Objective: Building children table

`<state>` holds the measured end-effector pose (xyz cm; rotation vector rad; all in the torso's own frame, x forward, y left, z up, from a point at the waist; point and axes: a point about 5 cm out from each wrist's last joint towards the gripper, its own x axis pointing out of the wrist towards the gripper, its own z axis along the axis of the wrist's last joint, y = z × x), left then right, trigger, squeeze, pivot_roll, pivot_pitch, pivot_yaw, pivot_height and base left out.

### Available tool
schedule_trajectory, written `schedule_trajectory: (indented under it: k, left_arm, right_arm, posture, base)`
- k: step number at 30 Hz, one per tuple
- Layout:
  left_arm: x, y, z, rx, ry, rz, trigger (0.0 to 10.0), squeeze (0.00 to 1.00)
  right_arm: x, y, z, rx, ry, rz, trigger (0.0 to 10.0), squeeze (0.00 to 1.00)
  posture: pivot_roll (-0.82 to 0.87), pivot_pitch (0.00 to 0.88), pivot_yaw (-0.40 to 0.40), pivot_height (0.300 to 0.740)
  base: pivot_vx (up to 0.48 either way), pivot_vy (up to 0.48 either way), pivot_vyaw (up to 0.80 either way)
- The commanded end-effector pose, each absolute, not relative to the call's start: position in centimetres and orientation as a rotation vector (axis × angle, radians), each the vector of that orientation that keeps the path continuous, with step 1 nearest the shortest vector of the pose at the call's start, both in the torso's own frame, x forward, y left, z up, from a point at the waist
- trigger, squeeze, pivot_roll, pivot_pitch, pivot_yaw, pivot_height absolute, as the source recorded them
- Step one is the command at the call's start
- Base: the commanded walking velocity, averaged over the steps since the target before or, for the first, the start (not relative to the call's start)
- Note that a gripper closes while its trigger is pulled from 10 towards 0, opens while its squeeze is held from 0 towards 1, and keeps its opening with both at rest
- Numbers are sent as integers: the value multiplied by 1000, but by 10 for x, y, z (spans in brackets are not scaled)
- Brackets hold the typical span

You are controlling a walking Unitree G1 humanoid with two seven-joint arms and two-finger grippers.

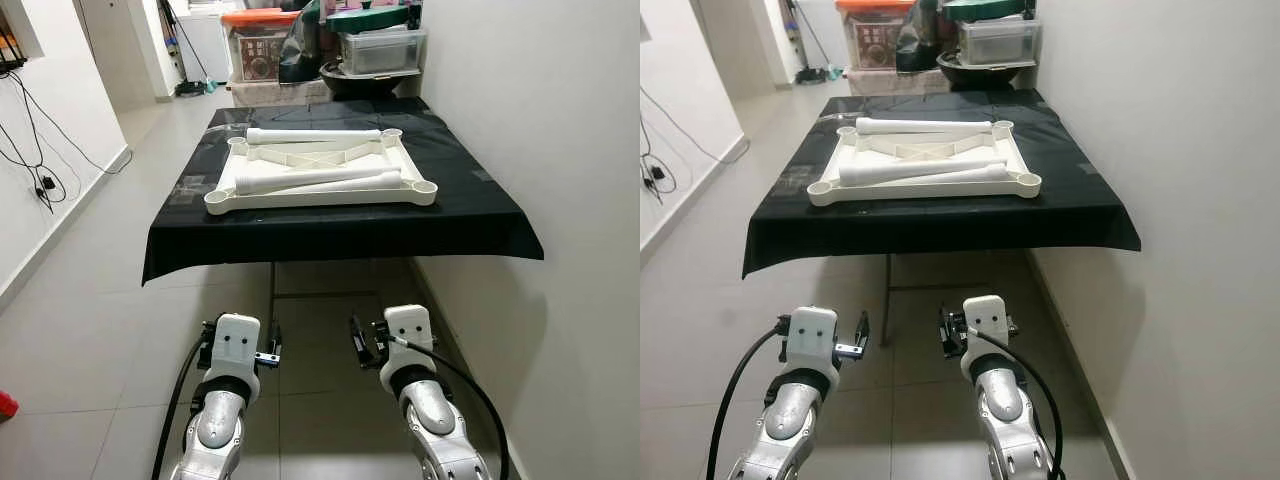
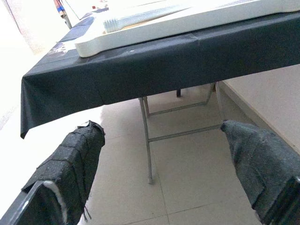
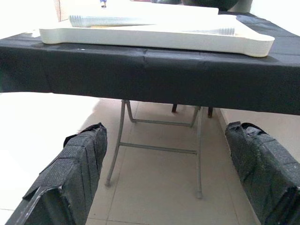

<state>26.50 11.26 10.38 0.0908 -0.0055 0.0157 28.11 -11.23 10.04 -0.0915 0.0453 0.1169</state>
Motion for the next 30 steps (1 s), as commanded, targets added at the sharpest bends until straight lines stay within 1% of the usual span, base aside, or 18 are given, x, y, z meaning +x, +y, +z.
schedule_trajectory:
  k: [1, 11, 14, 21, 30]
  left_arm:
    - [266, 112, 103, 78, -2, 18, 10000, 0]
    - [266, 113, 103, 73, -4, 25, 10000, 0]
    - [267, 114, 103, 64, -5, 31, 10000, 0]
    - [267, 114, 102, 55, 2, 33, 10000, 0]
    - [267, 113, 101, 49, 13, 28, 10000, 0]
  right_arm:
    - [282, -111, 101, -90, 35, 118, 10000, 0]
    - [283, -116, 104, -87, 10, 80, 10000, 0]
    - [284, -118, 105, -89, 9, 67, 10000, 0]
    - [284, -117, 104, -94, 6, 77, 10000, 0]
    - [284, -116, 103, -95, 15, 82, 10000, 0]
  posture:
    - [-19, 0, 29, 740]
    - [-15, 0, 24, 740]
    - [-15, 0, 21, 740]
    - [-15, 0, 22, 740]
    - [-15, 0, 18, 740]
  base:
    - [0, 0, 0]
    - [0, 0, 0]
    - [0, 0, -613]
    - [0, 0, 0]
    - [0, 460, 0]
